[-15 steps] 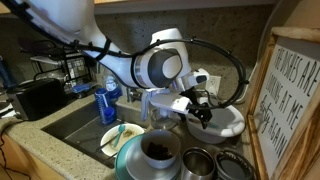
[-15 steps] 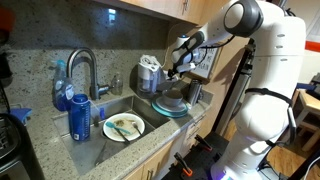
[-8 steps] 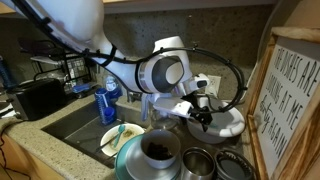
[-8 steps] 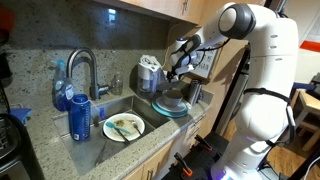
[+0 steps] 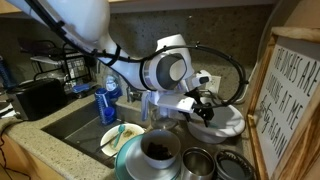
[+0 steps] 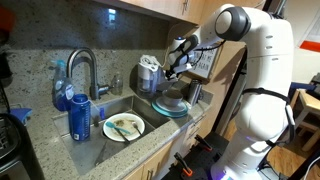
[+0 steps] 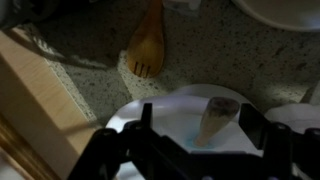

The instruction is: Pick up the spoon from the dish and put it on the plate

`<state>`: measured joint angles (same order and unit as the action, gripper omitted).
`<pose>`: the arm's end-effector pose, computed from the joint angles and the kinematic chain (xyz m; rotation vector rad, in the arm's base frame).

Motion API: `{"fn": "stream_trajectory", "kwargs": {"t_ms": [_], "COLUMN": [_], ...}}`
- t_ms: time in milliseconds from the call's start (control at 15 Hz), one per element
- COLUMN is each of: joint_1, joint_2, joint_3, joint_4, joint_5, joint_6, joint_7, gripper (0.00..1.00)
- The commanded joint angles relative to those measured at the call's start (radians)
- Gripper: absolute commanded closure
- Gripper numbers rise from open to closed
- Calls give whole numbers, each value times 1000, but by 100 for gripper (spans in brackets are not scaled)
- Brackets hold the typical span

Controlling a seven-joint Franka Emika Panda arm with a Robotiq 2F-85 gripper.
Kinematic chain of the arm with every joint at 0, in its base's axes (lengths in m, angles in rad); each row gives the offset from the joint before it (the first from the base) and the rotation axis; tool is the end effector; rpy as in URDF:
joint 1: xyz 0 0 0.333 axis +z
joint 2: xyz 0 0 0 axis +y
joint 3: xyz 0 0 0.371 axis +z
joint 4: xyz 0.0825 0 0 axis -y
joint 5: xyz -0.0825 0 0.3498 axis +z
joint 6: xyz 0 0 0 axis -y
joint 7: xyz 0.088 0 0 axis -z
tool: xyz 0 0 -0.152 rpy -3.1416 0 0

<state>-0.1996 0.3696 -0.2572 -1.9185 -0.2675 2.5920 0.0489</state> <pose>0.5962 -0.2783 0.3701 2.7769 -0.3733 0.3494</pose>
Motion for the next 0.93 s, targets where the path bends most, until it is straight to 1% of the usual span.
{"fn": "stream_trajectory", "kwargs": {"t_ms": [0, 67, 133, 200, 400, 467, 600, 867], "joint_1": [3, 4, 5, 7, 17, 20, 27, 44], "joint_2": [21, 24, 27, 30, 33, 33, 32, 0], "joint_3": [1, 1, 0, -1, -7, -8, -12, -24], "joint_4": [26, 27, 28, 29, 35, 35, 40, 26], "joint_5": [19, 21, 23, 22, 10, 8, 0, -16], "joint_6": [0, 0, -2, -2, -5, -5, -10, -28], "joint_7": [7, 8, 10, 12, 22, 23, 28, 45], "gripper": [44, 51, 60, 66, 91, 95, 91, 91]}}
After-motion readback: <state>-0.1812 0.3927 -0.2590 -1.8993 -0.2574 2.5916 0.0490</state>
